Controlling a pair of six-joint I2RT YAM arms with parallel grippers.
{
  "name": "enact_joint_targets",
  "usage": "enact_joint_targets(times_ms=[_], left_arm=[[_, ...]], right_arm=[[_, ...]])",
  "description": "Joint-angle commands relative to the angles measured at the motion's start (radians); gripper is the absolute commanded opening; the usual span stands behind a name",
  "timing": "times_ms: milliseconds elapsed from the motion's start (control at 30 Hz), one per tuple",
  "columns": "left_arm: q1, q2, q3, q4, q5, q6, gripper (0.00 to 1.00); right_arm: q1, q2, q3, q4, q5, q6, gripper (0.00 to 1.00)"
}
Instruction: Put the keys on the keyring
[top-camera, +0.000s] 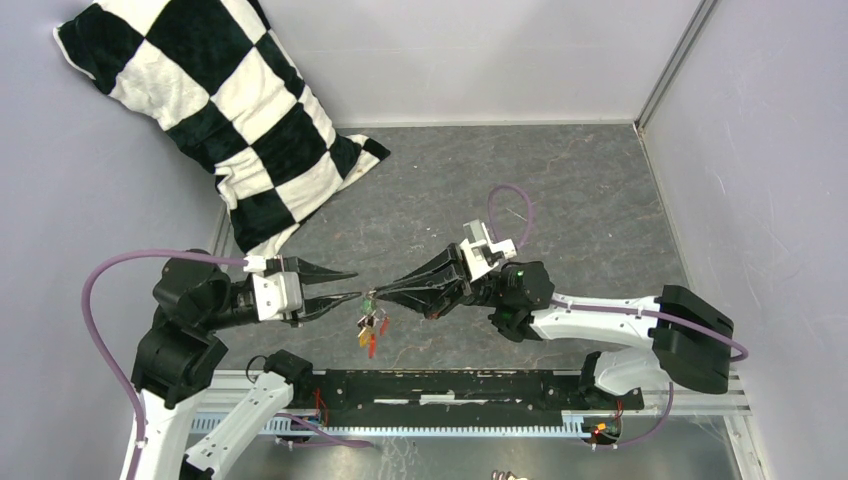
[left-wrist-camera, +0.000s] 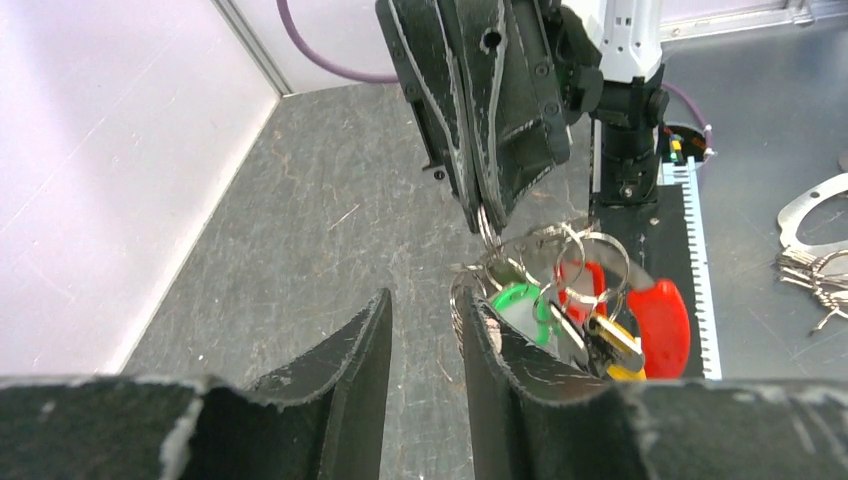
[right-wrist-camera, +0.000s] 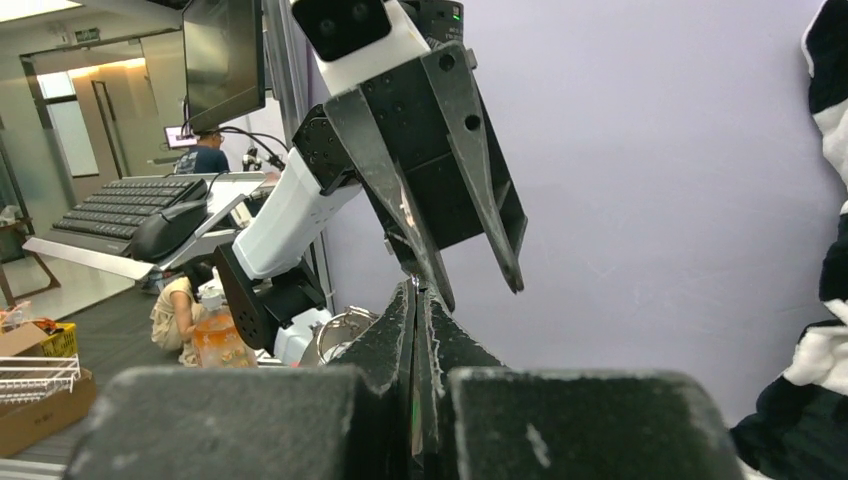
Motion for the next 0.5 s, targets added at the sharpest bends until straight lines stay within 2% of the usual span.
enact_joint_targets(times_ms=[0,133,467], left_arm=[[-0.001,0.006,0.043,0.07,0.053,-0.091,0.38],[-0.002,0.005,0.035,0.054,0.093,-0.105,0.34],[-0.002,0.017,0.016,0.02,0.13,-0.09,0.31]], right_arm=[[0.018,0.004,-0.014,0.165,0.073,0.033,0.0],[0.028,0.009,-0.027,0.173,0.11,0.013,0.01],[0.061,0.021,0.019,0.088,0.11,-0.064,0.01]])
